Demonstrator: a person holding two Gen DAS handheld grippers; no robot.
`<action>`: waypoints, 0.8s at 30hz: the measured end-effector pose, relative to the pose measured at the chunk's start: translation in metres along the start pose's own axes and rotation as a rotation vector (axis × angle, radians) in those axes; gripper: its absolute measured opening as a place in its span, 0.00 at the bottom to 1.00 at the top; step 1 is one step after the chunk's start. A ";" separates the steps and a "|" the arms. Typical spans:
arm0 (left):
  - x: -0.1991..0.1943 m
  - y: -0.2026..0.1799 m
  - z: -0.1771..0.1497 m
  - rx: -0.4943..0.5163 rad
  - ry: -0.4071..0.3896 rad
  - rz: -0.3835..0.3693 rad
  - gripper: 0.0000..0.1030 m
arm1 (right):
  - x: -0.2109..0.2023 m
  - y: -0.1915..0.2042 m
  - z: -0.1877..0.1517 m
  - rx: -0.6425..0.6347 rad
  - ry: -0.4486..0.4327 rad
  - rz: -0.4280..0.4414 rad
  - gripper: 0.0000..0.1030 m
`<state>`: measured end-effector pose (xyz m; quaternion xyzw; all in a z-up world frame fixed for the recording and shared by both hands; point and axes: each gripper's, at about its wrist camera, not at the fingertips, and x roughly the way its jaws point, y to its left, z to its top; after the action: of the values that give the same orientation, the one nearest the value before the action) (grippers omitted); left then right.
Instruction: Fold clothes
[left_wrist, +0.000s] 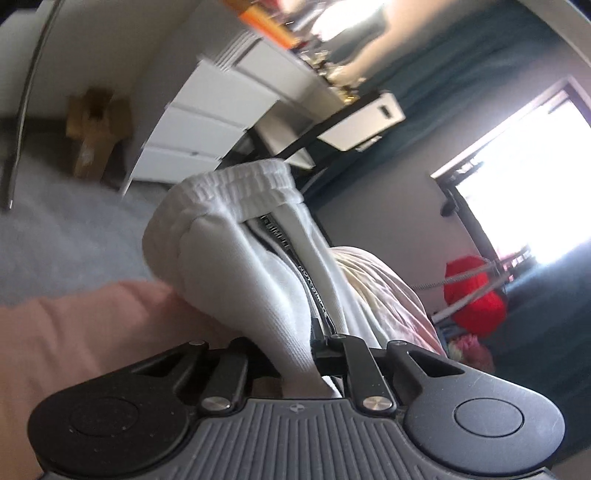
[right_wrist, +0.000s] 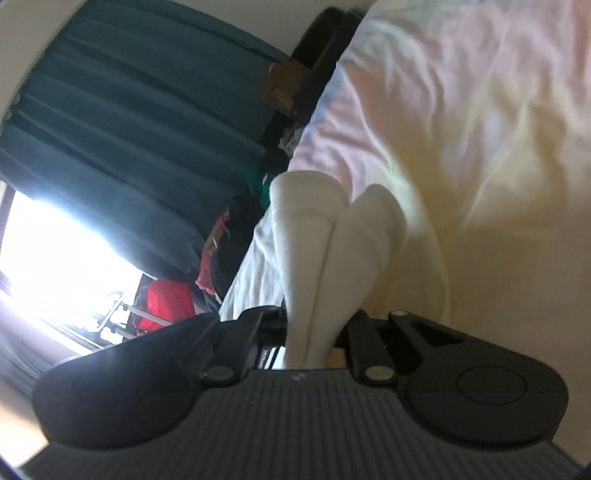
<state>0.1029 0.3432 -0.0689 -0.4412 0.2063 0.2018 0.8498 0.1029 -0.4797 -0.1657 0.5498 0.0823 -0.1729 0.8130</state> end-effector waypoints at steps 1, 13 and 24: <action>-0.007 -0.002 -0.002 -0.008 0.002 -0.008 0.11 | -0.009 -0.001 0.002 0.011 -0.006 0.001 0.10; -0.029 -0.018 -0.029 0.129 0.174 0.143 0.19 | -0.077 -0.034 0.034 -0.004 -0.092 -0.112 0.10; -0.030 -0.027 -0.037 0.273 0.254 0.286 0.52 | -0.040 -0.076 0.029 0.108 0.128 -0.115 0.33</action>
<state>0.0861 0.2929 -0.0546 -0.3105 0.3972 0.2333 0.8315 0.0359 -0.5243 -0.2075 0.5973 0.1562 -0.1879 0.7639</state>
